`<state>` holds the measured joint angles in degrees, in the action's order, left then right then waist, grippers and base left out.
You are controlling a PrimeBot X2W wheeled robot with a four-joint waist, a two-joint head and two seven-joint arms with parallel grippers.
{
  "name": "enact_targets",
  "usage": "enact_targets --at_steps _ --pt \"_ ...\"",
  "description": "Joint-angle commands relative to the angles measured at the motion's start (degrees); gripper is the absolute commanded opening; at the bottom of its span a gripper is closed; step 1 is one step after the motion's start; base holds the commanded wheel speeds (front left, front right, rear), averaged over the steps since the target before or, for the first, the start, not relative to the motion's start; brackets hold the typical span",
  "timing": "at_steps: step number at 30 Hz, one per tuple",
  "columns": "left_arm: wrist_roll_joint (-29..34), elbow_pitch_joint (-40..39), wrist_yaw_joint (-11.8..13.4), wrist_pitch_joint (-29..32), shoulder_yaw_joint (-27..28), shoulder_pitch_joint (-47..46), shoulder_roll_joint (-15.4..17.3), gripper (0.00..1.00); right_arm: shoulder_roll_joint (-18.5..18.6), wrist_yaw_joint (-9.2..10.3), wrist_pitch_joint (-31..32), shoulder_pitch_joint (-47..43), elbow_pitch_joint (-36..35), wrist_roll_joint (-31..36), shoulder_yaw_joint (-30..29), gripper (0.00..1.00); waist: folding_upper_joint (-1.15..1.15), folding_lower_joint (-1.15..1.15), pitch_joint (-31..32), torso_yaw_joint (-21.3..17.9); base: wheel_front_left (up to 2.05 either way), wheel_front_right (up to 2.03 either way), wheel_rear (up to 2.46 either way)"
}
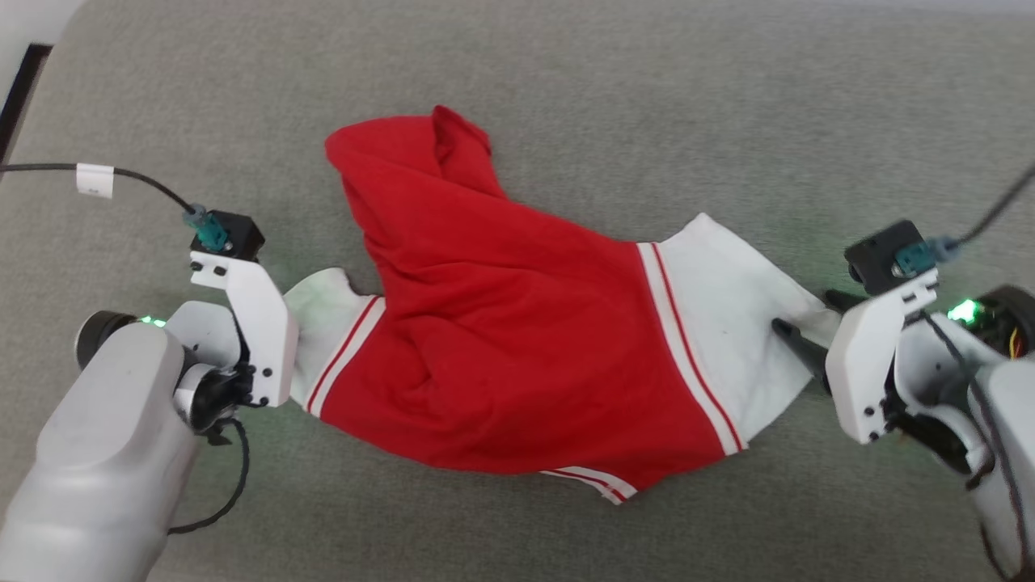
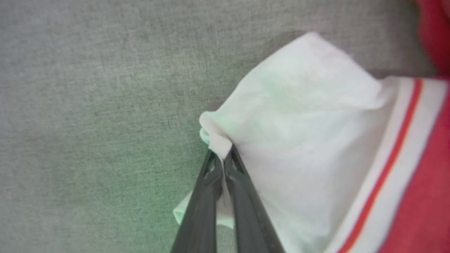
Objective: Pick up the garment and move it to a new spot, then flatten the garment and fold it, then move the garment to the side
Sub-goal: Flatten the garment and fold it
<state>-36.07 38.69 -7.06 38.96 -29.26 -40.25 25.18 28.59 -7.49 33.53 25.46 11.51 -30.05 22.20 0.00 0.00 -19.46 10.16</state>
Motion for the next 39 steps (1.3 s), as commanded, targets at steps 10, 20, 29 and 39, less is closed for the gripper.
enact_targets --at_steps 10,20,29,39 --pt "-3.0 3.8 -0.4 -3.5 -4.4 -1.7 -3.6 0.0 -1.1 -0.28 14.6 0.9 9.2 -9.9 13.5 0.0 0.0 0.0 -2.3 3.3 0.0 0.0 0.0" --pt "-7.2 1.4 -0.3 -4.1 -5.3 -6.4 1.1 0.0 3.6 -0.13 13.1 5.8 2.2 -17.0 5.9 0.0 0.0 0.0 0.3 1.8 0.0 0.0 0.0" --pt "-10.2 -7.3 -0.3 0.8 -4.4 -12.2 7.7 0.0 4.6 -0.12 14.0 7.8 -6.5 -19.6 -4.8 0.0 0.0 0.0 6.6 -1.1 0.0 0.0 0.0" --pt "-11.2 -12.6 2.1 3.7 -1.5 -18.6 9.9 0.0 1.6 -0.01 15.6 12.5 -11.3 -17.1 -12.6 0.0 0.0 0.0 14.4 -4.3 0.0 0.0 0.0"
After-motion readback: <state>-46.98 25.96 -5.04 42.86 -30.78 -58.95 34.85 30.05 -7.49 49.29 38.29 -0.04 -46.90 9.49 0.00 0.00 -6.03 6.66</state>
